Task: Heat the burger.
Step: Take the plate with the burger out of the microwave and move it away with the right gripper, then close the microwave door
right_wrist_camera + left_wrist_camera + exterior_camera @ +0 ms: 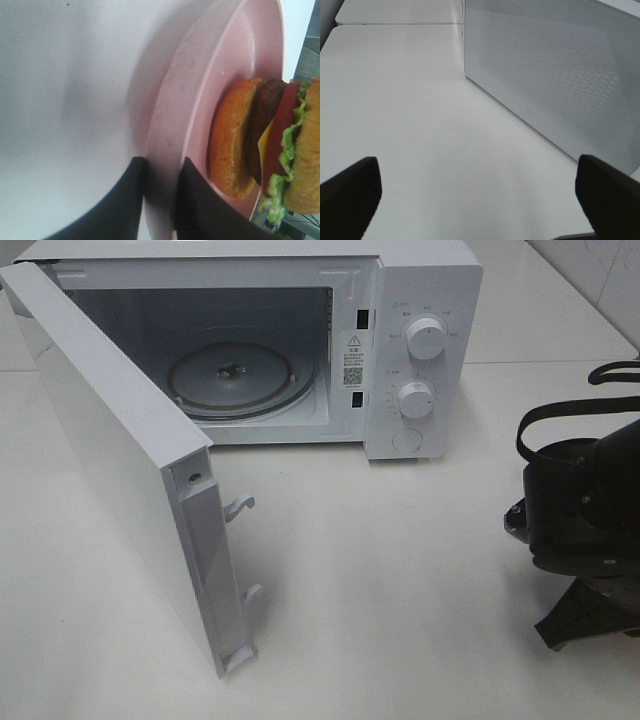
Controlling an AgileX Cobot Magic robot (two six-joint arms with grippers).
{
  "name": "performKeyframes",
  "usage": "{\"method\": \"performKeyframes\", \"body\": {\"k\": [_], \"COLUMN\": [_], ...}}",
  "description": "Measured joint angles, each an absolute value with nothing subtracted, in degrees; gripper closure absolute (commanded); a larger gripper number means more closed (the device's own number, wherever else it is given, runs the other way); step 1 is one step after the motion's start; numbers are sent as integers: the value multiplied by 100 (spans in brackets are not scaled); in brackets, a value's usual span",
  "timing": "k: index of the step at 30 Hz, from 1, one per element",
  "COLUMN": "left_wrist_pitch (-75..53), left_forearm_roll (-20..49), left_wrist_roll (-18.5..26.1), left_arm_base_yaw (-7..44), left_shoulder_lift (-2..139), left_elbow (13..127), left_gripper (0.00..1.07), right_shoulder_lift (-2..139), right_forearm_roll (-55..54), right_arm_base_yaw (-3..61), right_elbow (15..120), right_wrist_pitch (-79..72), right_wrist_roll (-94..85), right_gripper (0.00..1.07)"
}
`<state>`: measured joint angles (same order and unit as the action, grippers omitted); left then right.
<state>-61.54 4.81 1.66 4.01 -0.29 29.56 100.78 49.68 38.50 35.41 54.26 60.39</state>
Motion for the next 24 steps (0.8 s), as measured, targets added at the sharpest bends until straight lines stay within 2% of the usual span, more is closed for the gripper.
{"method": "performKeyframes", "body": {"k": [1, 2, 3, 4, 6, 9, 11, 20, 22, 23, 24], "left_wrist_pitch": [-6154, -6154, -6154, -6154, -6154, -6154, -6154, -6154, -6154, -6154, -6154], "left_forearm_roll": [481, 481, 481, 481, 481, 481, 481, 481, 481, 481, 481], "left_wrist_roll": [166, 166, 166, 166, 166, 166, 166, 166, 166, 166, 166], "left_arm_base_yaw": [401, 401, 401, 401, 401, 401, 401, 401, 401, 401, 401], "left_shoulder_lift": [-29, -29, -29, -29, -29, -29, -29, -29, -29, -29, -29], "left_elbow": [2956, 2956, 2956, 2956, 2956, 2956, 2956, 2956, 2956, 2956, 2956], "left_gripper": [9, 9, 9, 9, 9, 9, 9, 9, 9, 9, 9], "right_shoulder_lift": [10096, 10096, 10107, 10107, 10113, 10107, 10004, 9207, 8887, 8531, 8531], "right_forearm_roll": [4945, 4945, 4893, 4893, 4767, 4635, 4463, 4062, 3890, 3718, 3718], "right_arm_base_yaw": [3850, 3850, 3850, 3850, 3850, 3850, 3850, 3850, 3850, 3850, 3850], "right_elbow": [3541, 3541, 3541, 3541, 3547, 3598, 3747, 4131, 4171, 4194, 4194], "right_wrist_pitch": [5357, 5357, 5265, 5265, 5202, 5174, 5157, 5128, 5071, 4956, 4956], "right_wrist_roll": [6039, 6039, 6039, 6039, 6022, 5982, 5821, 5013, 4721, 4429, 4429], "right_gripper": [94, 94, 87, 87, 75, 70, 58, 52, 48, 42, 42]}}
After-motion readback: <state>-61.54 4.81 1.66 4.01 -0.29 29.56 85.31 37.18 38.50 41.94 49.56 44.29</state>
